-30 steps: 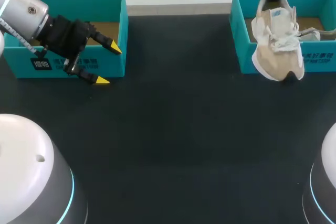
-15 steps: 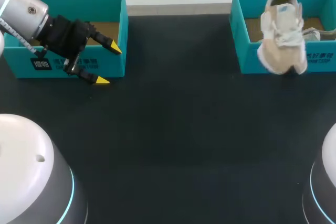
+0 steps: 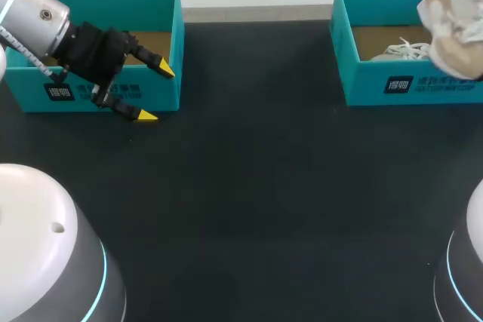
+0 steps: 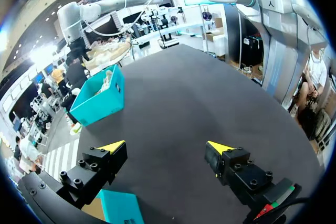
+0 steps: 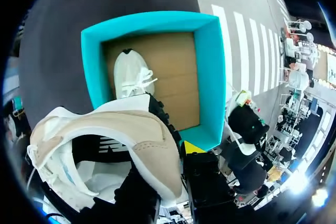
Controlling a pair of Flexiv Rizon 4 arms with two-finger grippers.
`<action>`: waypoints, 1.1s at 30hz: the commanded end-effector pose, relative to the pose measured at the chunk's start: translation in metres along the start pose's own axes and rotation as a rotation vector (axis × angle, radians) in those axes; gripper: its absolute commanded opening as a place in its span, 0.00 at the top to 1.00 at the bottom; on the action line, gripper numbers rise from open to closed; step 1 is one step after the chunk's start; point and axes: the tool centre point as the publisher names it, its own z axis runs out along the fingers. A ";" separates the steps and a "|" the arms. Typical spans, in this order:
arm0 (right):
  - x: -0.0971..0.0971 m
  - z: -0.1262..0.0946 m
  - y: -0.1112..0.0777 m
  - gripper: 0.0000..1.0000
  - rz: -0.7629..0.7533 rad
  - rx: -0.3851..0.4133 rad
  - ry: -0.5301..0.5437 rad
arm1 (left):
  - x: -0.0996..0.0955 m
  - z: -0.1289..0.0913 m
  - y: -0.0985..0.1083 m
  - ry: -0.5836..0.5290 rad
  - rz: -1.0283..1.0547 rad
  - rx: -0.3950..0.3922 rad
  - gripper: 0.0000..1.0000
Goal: Take the shoe out of the shoebox, open the shoe tongue, remove and reinsert the insole, then place the shoe into the shoebox
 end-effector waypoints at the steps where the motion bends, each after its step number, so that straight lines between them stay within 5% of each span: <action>1: -0.031 0.017 -0.015 1.00 -0.015 -0.010 0.030 | 0.000 0.001 0.000 0.003 0.000 -0.002 0.00; 10: -0.077 0.038 -0.032 1.00 0.028 0.005 0.032 | 0.000 0.001 0.000 0.003 0.000 -0.002 0.00; 14: -0.088 0.045 -0.038 1.00 0.225 0.030 0.077 | 0.000 0.001 0.000 0.003 0.000 -0.002 0.00; 25: -0.071 0.043 -0.066 1.00 0.952 0.142 0.156 | 0.000 0.001 0.000 0.003 0.000 -0.002 0.00; 33: -0.052 0.036 -0.072 1.00 1.223 0.283 0.201 | 0.000 0.001 0.000 0.003 0.000 -0.002 0.00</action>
